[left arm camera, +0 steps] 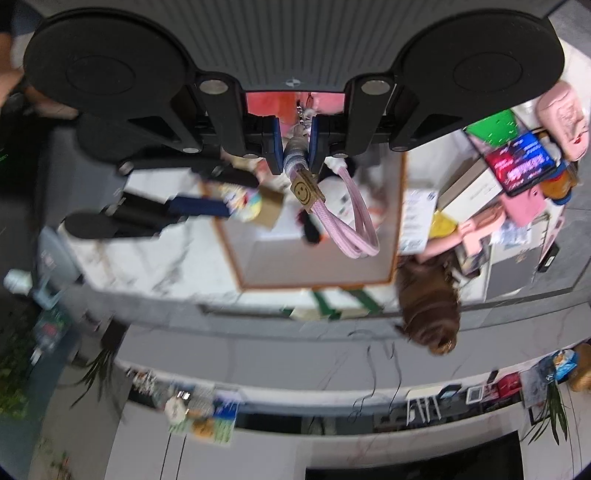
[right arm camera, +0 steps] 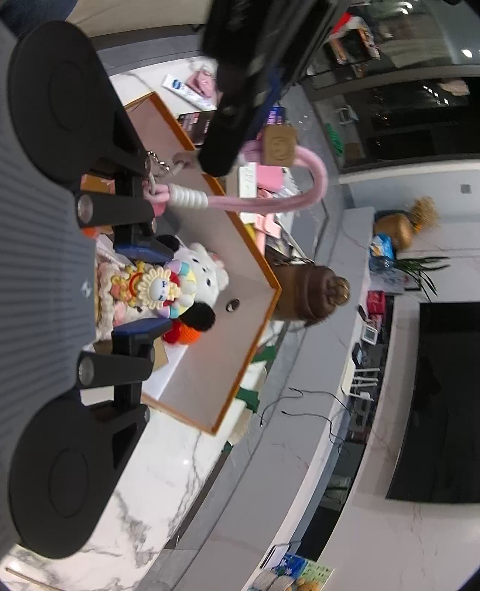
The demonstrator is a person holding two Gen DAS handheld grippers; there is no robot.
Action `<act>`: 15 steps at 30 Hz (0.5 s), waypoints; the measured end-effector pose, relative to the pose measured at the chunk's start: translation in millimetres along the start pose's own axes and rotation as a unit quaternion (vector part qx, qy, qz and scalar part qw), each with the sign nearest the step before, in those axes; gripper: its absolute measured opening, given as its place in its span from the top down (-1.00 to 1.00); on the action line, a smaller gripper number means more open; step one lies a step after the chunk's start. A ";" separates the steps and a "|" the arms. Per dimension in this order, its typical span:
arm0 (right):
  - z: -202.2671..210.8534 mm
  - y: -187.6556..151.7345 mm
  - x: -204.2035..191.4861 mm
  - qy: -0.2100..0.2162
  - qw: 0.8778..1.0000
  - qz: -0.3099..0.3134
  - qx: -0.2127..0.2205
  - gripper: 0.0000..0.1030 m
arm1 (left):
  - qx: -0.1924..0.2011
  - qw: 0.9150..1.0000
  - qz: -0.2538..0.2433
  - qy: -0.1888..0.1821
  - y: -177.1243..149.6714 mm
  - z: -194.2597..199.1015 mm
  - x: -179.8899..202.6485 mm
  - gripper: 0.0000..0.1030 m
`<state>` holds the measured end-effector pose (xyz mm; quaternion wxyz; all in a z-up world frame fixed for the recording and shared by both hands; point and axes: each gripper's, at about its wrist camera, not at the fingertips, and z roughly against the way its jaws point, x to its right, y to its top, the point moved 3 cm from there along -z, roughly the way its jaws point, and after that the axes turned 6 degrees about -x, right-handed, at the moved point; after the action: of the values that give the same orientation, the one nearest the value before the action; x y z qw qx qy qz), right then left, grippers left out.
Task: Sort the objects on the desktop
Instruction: 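Lift and carry the pink lanyard and lion charm over the white storage box, then lower and open both tools to drop the lanyard and lion charm into the box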
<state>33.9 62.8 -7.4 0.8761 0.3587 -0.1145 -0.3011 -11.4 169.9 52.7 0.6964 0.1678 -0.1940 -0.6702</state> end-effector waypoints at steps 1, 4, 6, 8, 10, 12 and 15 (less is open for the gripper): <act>-3.6 0.9 -2.3 0.003 1.000 0.001 -0.001 0.32 | -0.005 1.000 -0.001 0.005 -2.4 -4.4 -2.0 0.69; -12.7 0.4 -7.7 0.007 1.000 0.003 -0.005 0.32 | -0.019 1.000 -0.009 0.022 -6.5 -18.6 -9.8 0.69; -26.3 6.4 -12.4 0.006 1.000 0.005 -0.011 0.32 | -0.028 0.999 -0.014 0.029 -7.3 -26.9 -13.5 0.69; -33.9 7.6 -13.3 0.003 1.000 0.007 -0.016 0.32 | -0.035 0.998 -0.021 0.037 -7.4 -34.6 -15.3 0.69; -41.9 8.9 -13.2 -0.001 1.000 0.010 -0.020 0.32 | -0.044 0.998 -0.027 0.042 -5.8 -43.6 -17.1 0.69; -49.5 11.1 -13.0 -0.010 1.000 0.014 -0.024 0.32 | -0.054 0.997 -0.030 0.044 -4.0 -52.3 -17.7 0.69; -60.2 13.1 -11.2 -0.022 0.999 0.013 -0.032 0.32 | -0.069 0.996 -0.036 0.046 -4.0 -65.5 -17.5 0.69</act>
<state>55.9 110.7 -41.2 0.8883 0.3222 -0.1293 -0.3008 17.1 185.5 -7.0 0.6901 0.1570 -0.1090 -0.6980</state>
